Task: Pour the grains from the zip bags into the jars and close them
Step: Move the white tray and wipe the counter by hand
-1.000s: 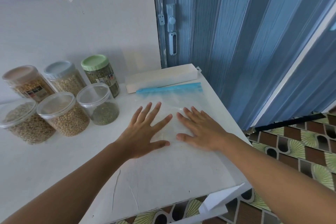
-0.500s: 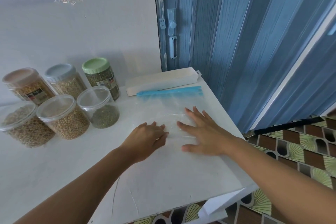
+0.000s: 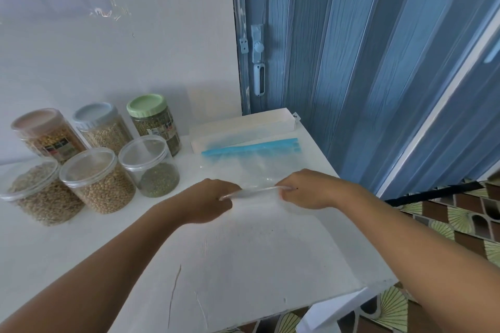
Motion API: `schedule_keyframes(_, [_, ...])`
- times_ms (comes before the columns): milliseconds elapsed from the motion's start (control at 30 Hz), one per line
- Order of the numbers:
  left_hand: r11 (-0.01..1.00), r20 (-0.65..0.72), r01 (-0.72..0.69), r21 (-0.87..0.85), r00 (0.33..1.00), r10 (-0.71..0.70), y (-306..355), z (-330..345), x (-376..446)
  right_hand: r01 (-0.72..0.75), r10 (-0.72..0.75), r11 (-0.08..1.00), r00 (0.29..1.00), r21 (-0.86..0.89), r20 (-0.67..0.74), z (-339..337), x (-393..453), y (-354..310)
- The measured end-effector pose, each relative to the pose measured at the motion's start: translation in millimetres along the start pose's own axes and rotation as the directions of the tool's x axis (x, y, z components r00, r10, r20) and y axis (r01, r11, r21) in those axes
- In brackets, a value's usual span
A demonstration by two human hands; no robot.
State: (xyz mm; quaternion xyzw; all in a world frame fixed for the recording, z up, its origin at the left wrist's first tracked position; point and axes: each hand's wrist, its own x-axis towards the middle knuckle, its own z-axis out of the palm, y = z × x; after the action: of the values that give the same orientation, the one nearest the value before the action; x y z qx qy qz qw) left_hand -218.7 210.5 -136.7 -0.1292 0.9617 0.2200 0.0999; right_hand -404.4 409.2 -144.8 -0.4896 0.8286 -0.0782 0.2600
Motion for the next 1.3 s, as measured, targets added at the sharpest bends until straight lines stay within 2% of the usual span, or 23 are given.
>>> schedule_keyframes(100, [0.973, 0.161, 0.102, -0.209, 0.985, -0.068, 2.5, -25.7, -1.2, 0.043, -0.042, 0.998, 0.999, 0.050, -0.014, -17.5, -0.3, 3.4])
schedule_keyframes(167, [0.906, 0.253, 0.176, -0.386, 0.964, -0.079, -1.6, -39.7, -5.0, 0.033, -0.032, 0.999, 0.999, 0.028, -0.041, -31.1, -5.0, 7.0])
schedule_keyframes(233, [0.833, 0.286, 0.212, -0.511, 0.956, -0.068, -10.2, -47.8, -6.1, 0.028, -0.021, 0.997, 0.996, 0.078, -0.086, -41.0, -7.8, 10.4])
schedule_keyframes(300, [0.787, 0.293, 0.221, -0.576, 0.955, -0.053, -19.6, -52.6, -6.8, 0.038, -0.016, 0.978, 0.994, 0.205, -0.105, -42.1, -3.0, 12.2])
schedule_keyframes(400, [0.802, 0.208, 0.188, -0.567, 0.975, -0.081, -30.5, -56.7, -3.9, 0.030, 0.051, 0.914, 0.981, 0.405, -0.187, -40.5, 8.8, 12.9])
schedule_keyframes(467, [0.812, 0.077, 0.210, -0.545, 0.977, -0.201, -34.5, -59.3, -1.9, 0.016, 0.127, 0.841, 0.965, 0.541, -0.227, -41.6, 15.6, 14.3])
schedule_keyframes(567, [0.789, -0.125, 0.208, -0.578, 0.933, -0.338, -45.2, -59.6, 6.5, -0.057, 0.252, 0.690, 0.953, 0.722, -0.165, -37.8, 23.9, 14.7])
schedule_keyframes(667, [0.764, -0.167, 0.235, -0.601, 0.898, -0.408, -48.0, -55.3, 18.2, -0.090, 0.362, 0.569, 0.920, 0.818, -0.151, -29.3, 35.3, 17.2])
schedule_keyframes(767, [0.794, -0.209, 0.293, -0.534, 0.863, -0.459, -52.3, -50.1, 34.5, -0.092, 0.420, 0.549, 0.890, 0.831, -0.179, -23.0, 45.0, 18.7])
schedule_keyframes(833, [0.795, -0.213, 0.337, -0.505, 0.843, -0.493, -55.0, -47.0, 42.9, -0.102, 0.444, 0.572, 0.873, 0.814, -0.203, -18.4, 52.0, 21.3])
schedule_keyframes(967, [0.851, -0.242, 0.398, -0.344, 0.838, -0.490, -53.4, -36.4, 51.5, -0.168, 0.470, 0.711, 0.836, 0.683, -0.284, -11.7, 62.1, 24.1])
schedule_keyframes(1067, [0.907, -0.330, 0.400, -0.131, 0.845, -0.420, -49.0, -24.5, 56.0, -0.245, 0.446, 0.827, 0.833, 0.506, -0.327, -10.4, 62.7, 22.1])
schedule_keyframes(1133, [0.930, -0.428, 0.365, 0.043, 0.848, -0.313, -46.4, -13.6, 56.0, -0.284, 0.414, 0.892, 0.825, 0.352, -0.384, -8.4, 63.0, 20.7])
schedule_keyframes(1200, [0.951, -0.491, 0.262, 0.163, 0.858, -0.152, -40.1, -3.8, 53.5, -0.291, 0.331, 0.944, 0.805, 0.158, -0.492, -4.3, 61.4, 16.4])
schedule_keyframes(1267, [0.972, -0.408, 0.113, 0.206, 0.913, -0.020, -32.5, 6.1, 51.4, -0.182, 0.136, 0.983, 0.787, -0.016, -0.602, 2.2, 60.4, 7.5])
schedule_keyframes(1300, [0.970, -0.341, 0.064, 0.233, 0.940, 0.020, -30.3, 12.3, 51.5, -0.106, 0.039, 0.992, 0.798, -0.076, -0.601, 5.7, 60.3, 1.7])
